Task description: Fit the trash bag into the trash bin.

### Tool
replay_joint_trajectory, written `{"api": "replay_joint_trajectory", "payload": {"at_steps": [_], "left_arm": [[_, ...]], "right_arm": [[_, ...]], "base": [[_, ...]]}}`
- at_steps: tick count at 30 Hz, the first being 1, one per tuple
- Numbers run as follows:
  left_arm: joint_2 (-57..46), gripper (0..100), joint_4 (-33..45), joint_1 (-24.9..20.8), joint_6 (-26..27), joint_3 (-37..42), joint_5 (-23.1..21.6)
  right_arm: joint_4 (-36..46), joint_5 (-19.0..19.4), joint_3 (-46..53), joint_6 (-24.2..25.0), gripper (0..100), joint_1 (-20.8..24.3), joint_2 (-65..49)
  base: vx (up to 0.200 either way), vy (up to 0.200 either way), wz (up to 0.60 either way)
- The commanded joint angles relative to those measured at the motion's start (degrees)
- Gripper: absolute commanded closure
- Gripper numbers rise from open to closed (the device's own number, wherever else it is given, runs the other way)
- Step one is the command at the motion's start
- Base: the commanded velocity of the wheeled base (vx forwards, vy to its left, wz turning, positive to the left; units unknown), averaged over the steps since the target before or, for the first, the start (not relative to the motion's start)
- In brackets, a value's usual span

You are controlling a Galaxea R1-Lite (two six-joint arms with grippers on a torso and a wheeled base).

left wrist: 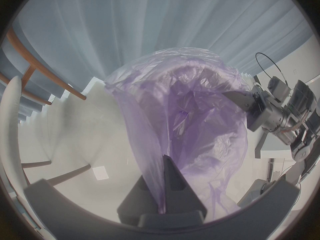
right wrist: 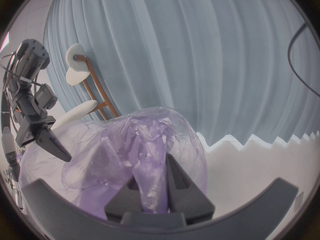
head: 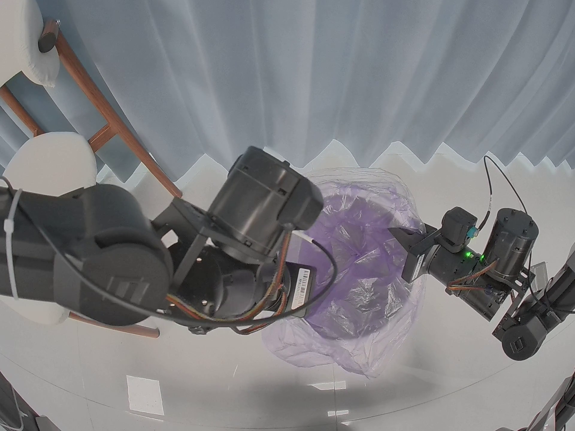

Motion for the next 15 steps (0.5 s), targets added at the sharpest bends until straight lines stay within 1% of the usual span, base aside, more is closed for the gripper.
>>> {"api": "replay_joint_trajectory", "payload": {"at_steps": [1,3,5,7,8,10,13,15], "left_arm": [[-6.01,100,-0.64,2.06,-0.16,5.67,-0.08],[-6.88,100,-0.82,2.85,-0.16,6.90,-0.26],[-8.29,100,-1.52,5.49,-0.25,8.13,-1.14],[-8.91,100,-2.93,8.13,-0.25,8.40,-3.86],[-8.91,100,-2.93,8.13,-0.25,8.40,-3.86],[-8.99,100,-4.51,10.06,-0.60,8.66,-5.97],[-8.91,100,-4.86,11.29,-1.48,9.45,-6.50],[-8.73,100,-5.83,11.91,-1.92,10.15,-7.82]], "right_arm": [[-0.07,0.60,-0.89,0.40,100,-3.01,0.14],[-0.07,1.31,-0.98,0.93,100,-3.37,-0.04],[0.02,2.89,-0.98,4.27,100,-3.37,-1.01],[0.02,3.42,-1.07,5.94,100,-3.37,-1.53],[0.02,3.42,-1.07,6.03,100,-3.45,-1.53],[0.02,3.94,-1.42,6.47,100,-3.45,-1.80],[0.02,4.47,-1.42,7.70,100,-3.54,-2.41],[0.11,5.18,-1.42,9.98,100,-3.54,-3.12]], "base": [[0.000,0.000,0.00],[0.000,0.000,0.00],[0.000,0.000,0.00],[0.000,0.000,0.00],[0.000,0.000,0.00],[0.000,0.000,0.00],[0.000,0.000,0.00],[0.000,0.000,0.00]]}}
